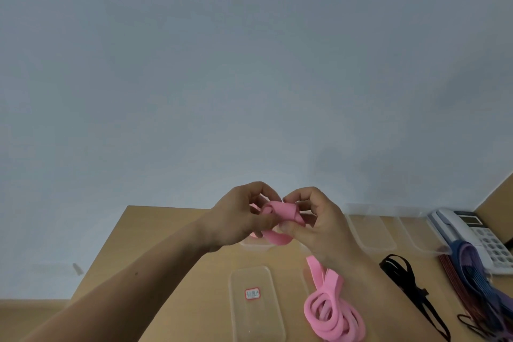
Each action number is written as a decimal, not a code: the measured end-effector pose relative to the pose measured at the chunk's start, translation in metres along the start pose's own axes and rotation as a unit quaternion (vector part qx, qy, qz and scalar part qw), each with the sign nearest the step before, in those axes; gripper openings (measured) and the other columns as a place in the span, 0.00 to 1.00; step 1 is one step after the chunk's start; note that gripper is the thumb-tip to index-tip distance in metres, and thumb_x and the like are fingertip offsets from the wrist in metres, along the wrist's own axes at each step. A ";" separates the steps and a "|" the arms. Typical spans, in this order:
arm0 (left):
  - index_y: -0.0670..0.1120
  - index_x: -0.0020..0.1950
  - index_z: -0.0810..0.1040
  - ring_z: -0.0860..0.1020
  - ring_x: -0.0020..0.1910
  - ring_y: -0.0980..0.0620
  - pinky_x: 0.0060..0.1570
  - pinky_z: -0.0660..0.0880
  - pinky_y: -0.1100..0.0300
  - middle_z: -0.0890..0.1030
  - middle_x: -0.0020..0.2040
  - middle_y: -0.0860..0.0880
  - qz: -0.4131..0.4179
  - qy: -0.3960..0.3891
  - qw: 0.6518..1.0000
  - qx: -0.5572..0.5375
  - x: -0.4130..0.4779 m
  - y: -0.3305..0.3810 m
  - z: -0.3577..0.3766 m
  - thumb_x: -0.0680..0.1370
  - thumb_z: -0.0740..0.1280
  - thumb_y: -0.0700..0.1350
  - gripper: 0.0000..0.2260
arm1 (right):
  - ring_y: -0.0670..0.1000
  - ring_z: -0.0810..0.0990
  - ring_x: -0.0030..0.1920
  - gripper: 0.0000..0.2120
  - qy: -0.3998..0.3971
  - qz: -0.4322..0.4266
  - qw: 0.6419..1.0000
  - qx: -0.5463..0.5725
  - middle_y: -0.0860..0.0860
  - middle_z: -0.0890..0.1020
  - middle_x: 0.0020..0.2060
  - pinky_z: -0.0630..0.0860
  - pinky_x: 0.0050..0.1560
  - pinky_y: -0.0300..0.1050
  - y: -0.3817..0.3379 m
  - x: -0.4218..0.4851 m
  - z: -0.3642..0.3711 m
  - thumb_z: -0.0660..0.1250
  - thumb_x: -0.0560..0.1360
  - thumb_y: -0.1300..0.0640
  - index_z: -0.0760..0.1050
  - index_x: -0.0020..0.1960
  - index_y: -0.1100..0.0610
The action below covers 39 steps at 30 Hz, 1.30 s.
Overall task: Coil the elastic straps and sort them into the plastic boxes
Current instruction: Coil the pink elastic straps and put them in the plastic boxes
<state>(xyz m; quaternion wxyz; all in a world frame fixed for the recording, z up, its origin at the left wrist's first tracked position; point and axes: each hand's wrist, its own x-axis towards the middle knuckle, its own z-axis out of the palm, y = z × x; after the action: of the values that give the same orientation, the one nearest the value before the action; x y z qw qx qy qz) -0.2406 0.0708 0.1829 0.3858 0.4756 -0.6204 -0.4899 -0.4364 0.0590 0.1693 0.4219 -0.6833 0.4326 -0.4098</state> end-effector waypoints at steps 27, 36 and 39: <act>0.45 0.54 0.79 0.82 0.50 0.41 0.52 0.76 0.36 0.83 0.53 0.44 0.094 -0.002 0.994 -0.061 0.002 -0.005 0.002 0.76 0.72 0.40 0.08 | 0.46 0.80 0.35 0.10 0.025 0.083 0.973 0.212 0.49 0.85 0.41 0.76 0.33 0.39 -0.002 0.007 -0.016 0.74 0.69 0.62 0.83 0.50 0.54; 0.46 0.48 0.78 0.82 0.40 0.42 0.41 0.81 0.45 0.82 0.45 0.43 0.192 0.098 0.976 0.039 0.004 -0.014 0.014 0.75 0.73 0.41 0.05 | 0.48 0.80 0.34 0.15 0.068 0.101 0.959 0.257 0.54 0.85 0.41 0.75 0.32 0.41 -0.001 0.011 -0.010 0.77 0.62 0.52 0.85 0.47 0.58; 0.42 0.49 0.78 0.81 0.42 0.50 0.43 0.82 0.54 0.78 0.48 0.47 0.262 0.106 0.951 0.128 0.005 -0.014 0.013 0.73 0.74 0.41 0.08 | 0.49 0.81 0.34 0.14 0.056 0.094 0.961 0.253 0.55 0.86 0.41 0.75 0.32 0.40 -0.001 0.010 -0.009 0.76 0.64 0.53 0.85 0.47 0.58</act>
<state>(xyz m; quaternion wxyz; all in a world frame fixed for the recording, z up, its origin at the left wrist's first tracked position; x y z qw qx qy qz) -0.2511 0.0685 0.1665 0.5002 0.3912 -0.7360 -0.2346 -0.4418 0.0481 0.1751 0.5929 -0.4863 0.3997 -0.5023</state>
